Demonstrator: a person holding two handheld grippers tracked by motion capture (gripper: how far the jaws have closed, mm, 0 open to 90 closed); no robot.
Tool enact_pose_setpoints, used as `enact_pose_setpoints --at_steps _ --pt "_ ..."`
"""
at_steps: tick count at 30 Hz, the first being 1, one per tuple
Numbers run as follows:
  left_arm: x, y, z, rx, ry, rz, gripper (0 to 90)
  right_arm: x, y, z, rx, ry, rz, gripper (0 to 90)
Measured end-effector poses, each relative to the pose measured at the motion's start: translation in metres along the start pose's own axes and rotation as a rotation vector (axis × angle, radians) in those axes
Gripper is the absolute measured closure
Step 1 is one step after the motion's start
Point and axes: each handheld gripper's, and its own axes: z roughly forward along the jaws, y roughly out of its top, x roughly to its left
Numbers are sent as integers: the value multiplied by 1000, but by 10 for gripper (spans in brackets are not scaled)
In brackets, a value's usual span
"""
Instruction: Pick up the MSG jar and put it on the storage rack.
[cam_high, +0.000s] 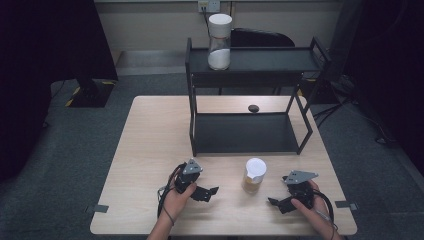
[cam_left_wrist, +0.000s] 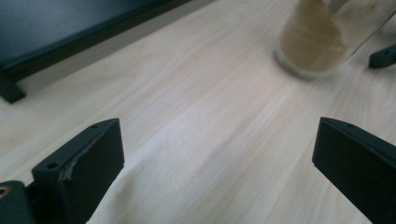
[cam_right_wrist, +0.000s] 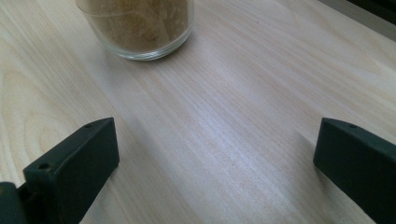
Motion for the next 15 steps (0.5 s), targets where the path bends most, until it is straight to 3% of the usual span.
enact_pose_setpoints --at_steps 6,11,15 --pt "-1 -12 -3 21 32 2 19 0 0 0 0 0 0 0" --pt "-4 -17 -9 41 90 5 18 0 0 0 0 0 0 0" --pt "-8 -18 -10 66 125 40 19 0 0 0 0 0 0 0"
